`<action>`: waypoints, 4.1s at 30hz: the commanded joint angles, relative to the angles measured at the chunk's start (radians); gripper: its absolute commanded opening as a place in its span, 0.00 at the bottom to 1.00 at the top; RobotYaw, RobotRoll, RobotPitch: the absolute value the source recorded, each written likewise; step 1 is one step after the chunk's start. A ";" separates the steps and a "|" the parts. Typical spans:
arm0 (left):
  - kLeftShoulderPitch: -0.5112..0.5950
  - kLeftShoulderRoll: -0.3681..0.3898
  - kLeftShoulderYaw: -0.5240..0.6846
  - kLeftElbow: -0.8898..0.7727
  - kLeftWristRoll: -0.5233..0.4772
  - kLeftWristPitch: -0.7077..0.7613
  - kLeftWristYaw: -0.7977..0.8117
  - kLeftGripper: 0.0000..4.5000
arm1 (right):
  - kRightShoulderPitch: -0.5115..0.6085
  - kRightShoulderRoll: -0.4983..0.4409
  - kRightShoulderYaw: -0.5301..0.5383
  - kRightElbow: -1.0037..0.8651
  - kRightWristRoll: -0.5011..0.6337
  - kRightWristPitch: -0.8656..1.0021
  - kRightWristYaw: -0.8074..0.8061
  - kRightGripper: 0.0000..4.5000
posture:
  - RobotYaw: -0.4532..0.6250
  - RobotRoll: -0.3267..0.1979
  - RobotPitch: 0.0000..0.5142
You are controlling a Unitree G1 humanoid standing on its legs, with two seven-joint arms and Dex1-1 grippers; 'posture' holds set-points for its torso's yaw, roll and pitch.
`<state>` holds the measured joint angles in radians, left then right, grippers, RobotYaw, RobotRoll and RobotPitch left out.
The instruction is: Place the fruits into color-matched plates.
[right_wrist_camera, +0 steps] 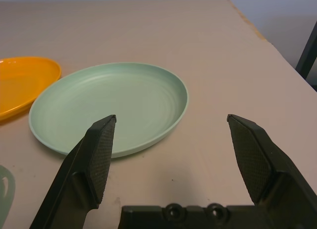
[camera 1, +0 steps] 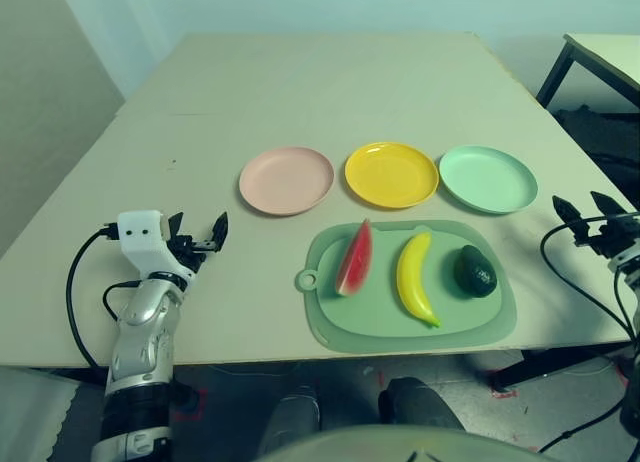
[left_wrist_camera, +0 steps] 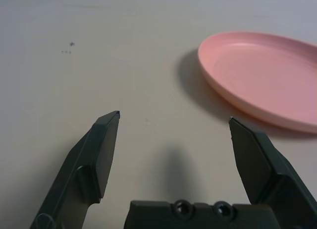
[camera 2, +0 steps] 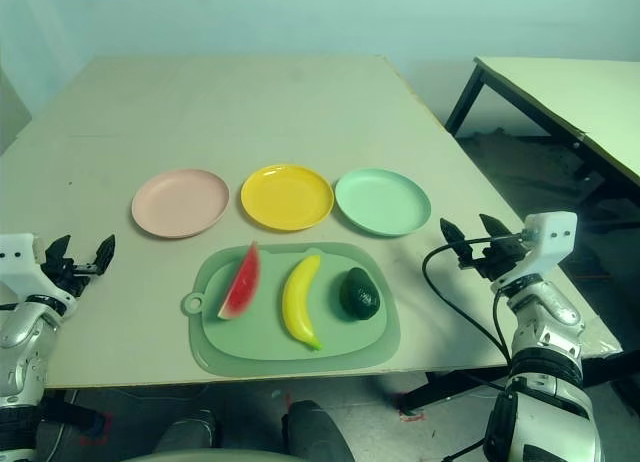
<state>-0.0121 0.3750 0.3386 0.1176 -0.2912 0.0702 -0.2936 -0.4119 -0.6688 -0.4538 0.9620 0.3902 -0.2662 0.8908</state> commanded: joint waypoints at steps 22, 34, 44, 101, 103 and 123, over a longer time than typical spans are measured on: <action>-0.077 0.044 0.112 0.105 -0.116 -0.067 -0.101 0.99 | 0.040 0.068 0.046 -0.130 -0.004 0.029 0.013 1.00 | 0.29 0.62 0.11; -0.071 0.444 -0.049 0.051 -0.362 0.146 -1.094 0.99 | 0.082 0.045 0.020 -0.167 0.022 0.044 0.033 1.00 | 0.23 0.62 0.03; -0.122 0.449 -0.130 -0.045 -0.359 0.075 -1.308 0.99 | 0.149 0.033 0.048 -0.341 0.055 0.170 0.066 1.00 | 0.19 0.62 0.04; -0.091 0.430 -0.114 -0.091 -0.329 0.056 -1.197 0.99 | -0.408 -0.193 1.144 -0.568 -0.412 -0.436 0.724 1.00 | 0.27 0.62 0.08; -0.086 0.430 -0.112 -0.095 -0.329 0.053 -1.197 0.99 | -0.405 -0.179 1.128 -0.549 -0.434 -0.412 0.716 1.00 | 0.27 0.62 0.08; -0.109 0.433 -0.116 -0.031 -0.310 0.008 -1.210 1.00 | -0.398 -0.130 1.064 -0.532 -0.518 -0.305 0.711 0.66 | 0.27 0.62 0.07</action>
<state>-0.1149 0.8028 0.2208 0.0744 -0.6172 0.0888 -1.4957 -0.8177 -0.7986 0.6341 0.4447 -0.1286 -0.5803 1.5938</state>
